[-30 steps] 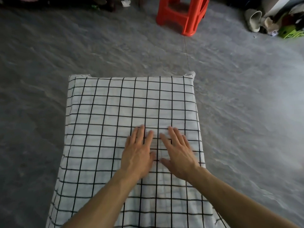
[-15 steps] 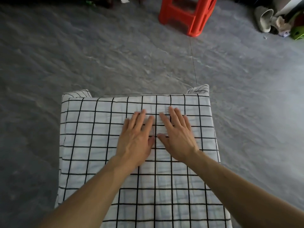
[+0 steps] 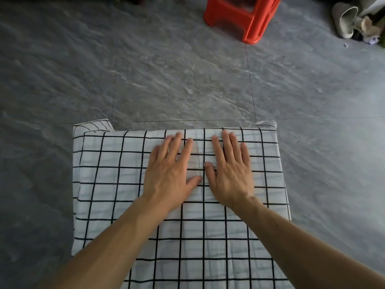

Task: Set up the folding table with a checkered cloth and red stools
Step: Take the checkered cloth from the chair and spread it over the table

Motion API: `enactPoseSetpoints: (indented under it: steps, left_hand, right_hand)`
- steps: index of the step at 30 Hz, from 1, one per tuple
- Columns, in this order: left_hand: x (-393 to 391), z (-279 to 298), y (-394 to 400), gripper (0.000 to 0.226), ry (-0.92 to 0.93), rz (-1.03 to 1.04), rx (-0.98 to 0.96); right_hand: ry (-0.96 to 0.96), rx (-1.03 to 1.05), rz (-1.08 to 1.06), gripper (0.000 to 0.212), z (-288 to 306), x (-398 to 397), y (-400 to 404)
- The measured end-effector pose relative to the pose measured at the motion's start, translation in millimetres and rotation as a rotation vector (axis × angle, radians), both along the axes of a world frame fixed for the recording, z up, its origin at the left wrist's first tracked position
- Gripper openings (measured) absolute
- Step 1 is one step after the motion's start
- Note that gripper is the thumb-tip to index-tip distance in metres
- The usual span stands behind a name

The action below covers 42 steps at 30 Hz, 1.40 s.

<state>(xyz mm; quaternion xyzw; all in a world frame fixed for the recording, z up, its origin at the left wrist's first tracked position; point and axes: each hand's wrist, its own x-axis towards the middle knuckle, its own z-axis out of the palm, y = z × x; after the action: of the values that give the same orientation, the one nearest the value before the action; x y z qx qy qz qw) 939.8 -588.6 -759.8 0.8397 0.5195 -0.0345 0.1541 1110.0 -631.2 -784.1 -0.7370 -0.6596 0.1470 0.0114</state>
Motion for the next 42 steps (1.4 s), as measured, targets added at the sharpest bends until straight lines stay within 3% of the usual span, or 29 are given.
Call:
enactPoseSetpoints:
  steps: [5, 15, 19, 25, 31, 36, 42]
  left_hand:
    - [-12.0, -5.3, 21.4, 0.113, 0.086, 0.012, -0.110]
    - [-16.4, -9.4, 20.0, 0.106, 0.109, -0.027, -0.136]
    - [-30.6, -4.3, 19.8, 0.090, 0.036, -0.041, -0.130]
    - [-86.2, 2.3, 19.7, 0.067, -0.010, 0.197, -0.046]
    - [-144.5, 11.4, 35.2, 0.049, -0.064, 0.509, 0.011]
    - [-175.9, 14.8, 45.1, 0.038, -0.240, 0.807, -0.090]
    - [-187.0, 9.8, 42.0, 0.008, -0.401, 0.847, -0.068]
  right_hand:
    - [-0.014, -0.018, 0.006, 0.067, 0.1, 0.2, 1.1]
    - [-0.022, -0.047, 0.031, 0.067, 0.7, 1.2, 2.2]
    - [-0.048, -0.035, 0.035, 0.066, 0.3, 0.2, 2.2]
    - [-0.037, -0.064, 0.002, 0.069, 9.4, -12.4, 11.0]
    - [0.094, -0.071, 0.205, 0.068, 29.4, -78.4, 24.9]
    - [0.096, -0.098, 0.277, 0.072, 23.3, -116.9, 26.5]
    - [0.130, -0.100, 0.247, 0.074, 23.7, -114.4, 29.2]
